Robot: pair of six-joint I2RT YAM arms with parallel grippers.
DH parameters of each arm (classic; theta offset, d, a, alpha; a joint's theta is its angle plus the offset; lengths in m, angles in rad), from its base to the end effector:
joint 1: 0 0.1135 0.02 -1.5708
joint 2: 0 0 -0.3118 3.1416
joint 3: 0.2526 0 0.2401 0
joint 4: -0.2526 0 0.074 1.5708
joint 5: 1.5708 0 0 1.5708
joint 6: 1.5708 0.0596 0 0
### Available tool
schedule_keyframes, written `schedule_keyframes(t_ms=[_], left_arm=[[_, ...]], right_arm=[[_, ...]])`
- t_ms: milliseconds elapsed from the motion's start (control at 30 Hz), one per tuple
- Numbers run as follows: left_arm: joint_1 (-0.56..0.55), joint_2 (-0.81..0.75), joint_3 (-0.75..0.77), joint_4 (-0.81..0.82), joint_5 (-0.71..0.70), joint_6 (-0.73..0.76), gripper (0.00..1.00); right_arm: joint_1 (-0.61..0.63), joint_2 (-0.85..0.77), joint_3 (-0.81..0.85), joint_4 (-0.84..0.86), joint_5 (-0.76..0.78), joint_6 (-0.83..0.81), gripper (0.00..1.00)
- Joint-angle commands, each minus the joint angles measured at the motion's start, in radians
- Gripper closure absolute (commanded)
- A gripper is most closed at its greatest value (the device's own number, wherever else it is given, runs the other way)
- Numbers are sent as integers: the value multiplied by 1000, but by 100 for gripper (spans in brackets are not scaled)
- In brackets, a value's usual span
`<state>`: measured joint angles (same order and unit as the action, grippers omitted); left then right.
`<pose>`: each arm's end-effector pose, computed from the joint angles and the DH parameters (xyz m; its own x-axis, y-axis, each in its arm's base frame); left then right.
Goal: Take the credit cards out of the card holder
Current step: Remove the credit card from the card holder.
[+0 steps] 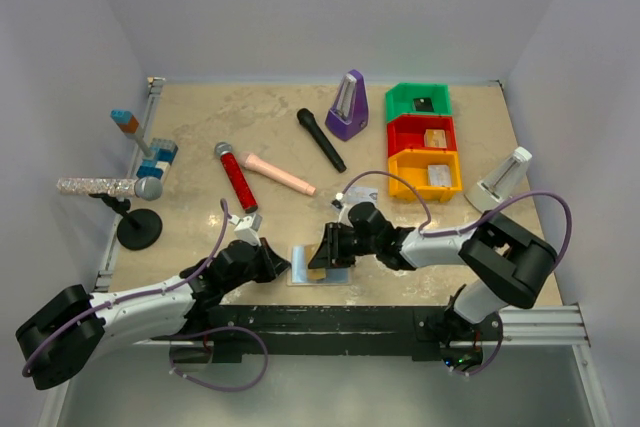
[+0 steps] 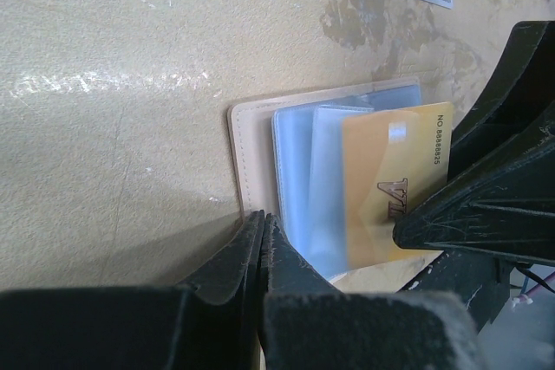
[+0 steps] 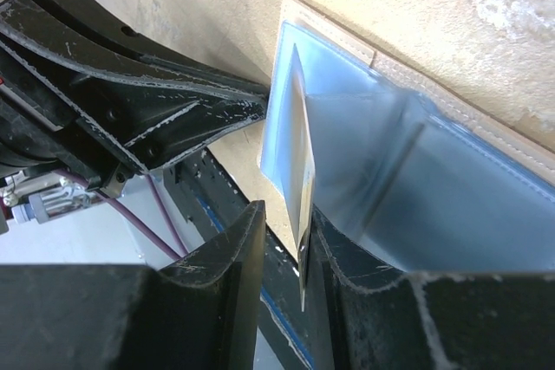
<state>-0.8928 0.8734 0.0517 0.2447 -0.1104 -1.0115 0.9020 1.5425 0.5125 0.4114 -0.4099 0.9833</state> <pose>0.0890 -0.1000 0.1504 -0.7886 -0.3639 -0.4956 0.0900 0.7291 -0.6785 0.1594 0.2400 0.1822 -0.9658 0.0091 -0.2592 -0.2111 0.5527 0.8062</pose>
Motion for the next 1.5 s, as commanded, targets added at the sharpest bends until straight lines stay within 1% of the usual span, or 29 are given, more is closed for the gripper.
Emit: schedule_keyframes(t_ms=[0, 167, 700, 800, 867, 933, 1133, 1467], left_arm=[[-5, 7, -82, 7, -23, 2, 100], [-5, 9, -85, 7, -23, 2, 100], [-5, -16, -87, -28, -32, -4, 100], [-5, -16, -90, -36, -35, -16, 100], [-5, -17, -95, -38, -37, -24, 100], [-5, -24, -102, -41, -38, -33, 100], [-5, -63, -111, -71, -48, -41, 100], [-5, -139, -116, -150, -61, -61, 100]], right_arm=[[-8, -35, -12, 27, 14, -14, 72], [-11, -39, -17, 24, 13, -18, 73], [-14, -55, -31, 35, 13, -25, 84], [-15, -61, -34, 33, 13, -29, 87], [-17, -67, -40, 33, 13, -34, 92], [-18, -74, -46, 33, 13, -37, 95], [-25, -84, -57, 33, 8, -43, 100], [-37, -107, -78, 29, 8, -46, 100]])
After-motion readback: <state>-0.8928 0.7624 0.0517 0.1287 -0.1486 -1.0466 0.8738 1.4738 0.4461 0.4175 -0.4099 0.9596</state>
